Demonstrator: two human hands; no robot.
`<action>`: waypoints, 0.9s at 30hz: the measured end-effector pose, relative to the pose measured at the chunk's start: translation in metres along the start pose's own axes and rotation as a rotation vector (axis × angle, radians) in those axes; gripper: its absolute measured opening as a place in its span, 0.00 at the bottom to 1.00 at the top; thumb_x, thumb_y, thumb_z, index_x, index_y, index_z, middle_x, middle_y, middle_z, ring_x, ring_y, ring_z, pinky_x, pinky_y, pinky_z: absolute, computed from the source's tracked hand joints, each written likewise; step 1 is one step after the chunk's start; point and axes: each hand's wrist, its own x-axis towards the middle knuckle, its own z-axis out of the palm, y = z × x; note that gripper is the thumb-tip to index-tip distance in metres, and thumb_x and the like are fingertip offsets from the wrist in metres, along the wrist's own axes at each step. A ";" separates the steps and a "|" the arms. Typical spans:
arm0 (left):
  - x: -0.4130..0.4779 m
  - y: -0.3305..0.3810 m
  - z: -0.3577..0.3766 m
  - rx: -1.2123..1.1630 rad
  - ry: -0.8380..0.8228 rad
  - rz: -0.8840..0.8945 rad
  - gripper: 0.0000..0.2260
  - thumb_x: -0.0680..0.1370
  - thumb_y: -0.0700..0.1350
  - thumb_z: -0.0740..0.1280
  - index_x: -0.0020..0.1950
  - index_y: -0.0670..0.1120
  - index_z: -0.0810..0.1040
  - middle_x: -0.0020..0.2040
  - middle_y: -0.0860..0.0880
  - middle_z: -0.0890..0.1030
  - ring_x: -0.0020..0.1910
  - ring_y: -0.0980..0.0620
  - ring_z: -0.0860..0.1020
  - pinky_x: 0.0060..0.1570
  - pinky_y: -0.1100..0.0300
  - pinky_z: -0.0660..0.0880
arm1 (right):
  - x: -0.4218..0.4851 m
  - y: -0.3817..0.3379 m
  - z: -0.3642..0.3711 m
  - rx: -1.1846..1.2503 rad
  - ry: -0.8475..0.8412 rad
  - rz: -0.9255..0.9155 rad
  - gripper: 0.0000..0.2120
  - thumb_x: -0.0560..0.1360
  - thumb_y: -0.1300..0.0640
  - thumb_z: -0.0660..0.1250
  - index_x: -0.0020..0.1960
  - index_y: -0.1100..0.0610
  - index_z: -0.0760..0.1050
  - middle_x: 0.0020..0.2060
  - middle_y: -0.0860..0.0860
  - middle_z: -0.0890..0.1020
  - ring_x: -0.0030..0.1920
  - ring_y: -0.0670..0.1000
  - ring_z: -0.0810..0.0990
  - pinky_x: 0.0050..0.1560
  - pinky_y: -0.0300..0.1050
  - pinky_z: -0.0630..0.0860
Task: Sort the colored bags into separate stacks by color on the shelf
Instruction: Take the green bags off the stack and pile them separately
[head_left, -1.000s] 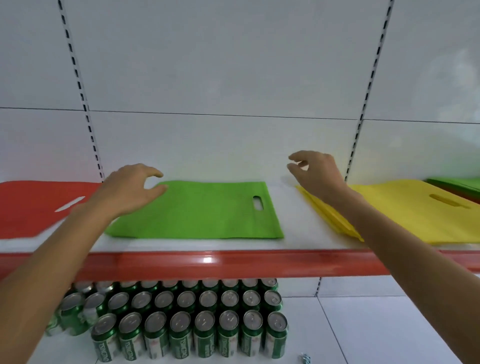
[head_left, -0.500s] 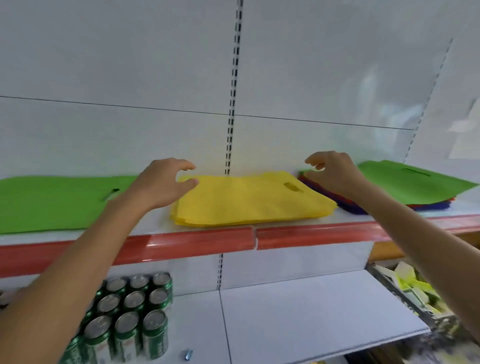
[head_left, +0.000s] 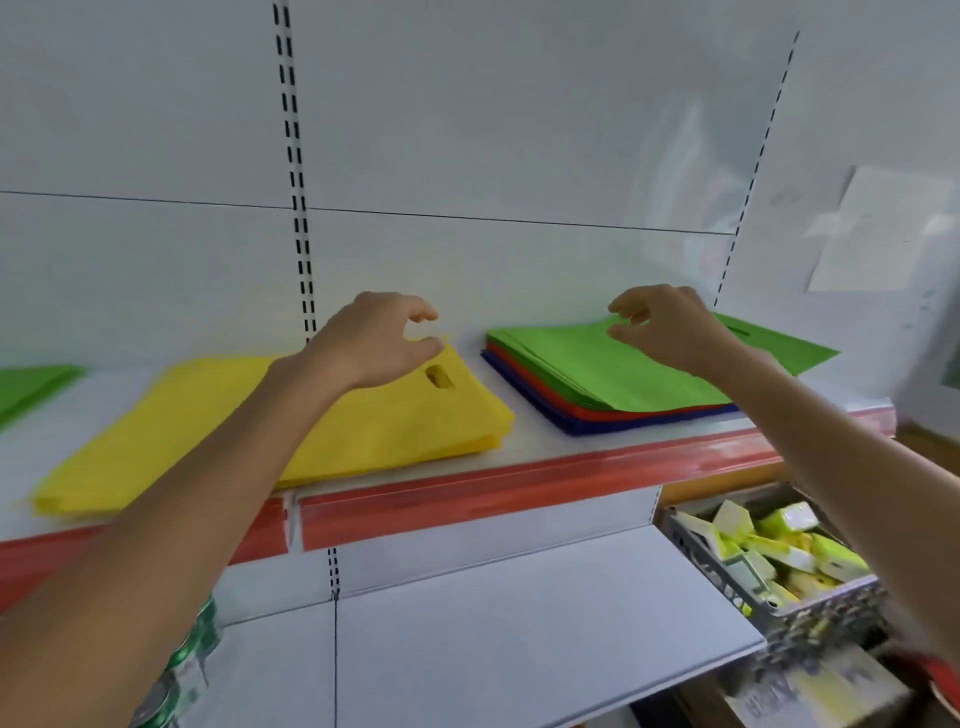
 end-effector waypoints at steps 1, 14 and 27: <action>0.007 0.010 0.008 -0.003 -0.018 0.008 0.19 0.77 0.52 0.64 0.67 0.48 0.73 0.66 0.49 0.74 0.64 0.49 0.72 0.64 0.53 0.68 | 0.004 0.012 -0.004 0.012 0.022 0.006 0.17 0.75 0.58 0.68 0.62 0.59 0.76 0.56 0.58 0.80 0.56 0.55 0.77 0.59 0.44 0.70; 0.101 0.106 0.111 0.180 -0.162 -0.138 0.26 0.77 0.58 0.61 0.71 0.47 0.66 0.69 0.43 0.68 0.68 0.44 0.67 0.66 0.50 0.65 | 0.083 0.177 -0.039 -0.072 0.018 0.012 0.14 0.75 0.55 0.67 0.59 0.60 0.78 0.57 0.56 0.80 0.56 0.56 0.77 0.58 0.46 0.72; 0.122 0.124 0.158 0.414 -0.382 -0.404 0.35 0.75 0.68 0.48 0.75 0.47 0.58 0.74 0.40 0.59 0.74 0.43 0.57 0.70 0.44 0.57 | 0.119 0.228 -0.014 -0.230 -0.256 0.081 0.17 0.75 0.47 0.64 0.48 0.63 0.76 0.44 0.58 0.78 0.46 0.58 0.76 0.44 0.45 0.72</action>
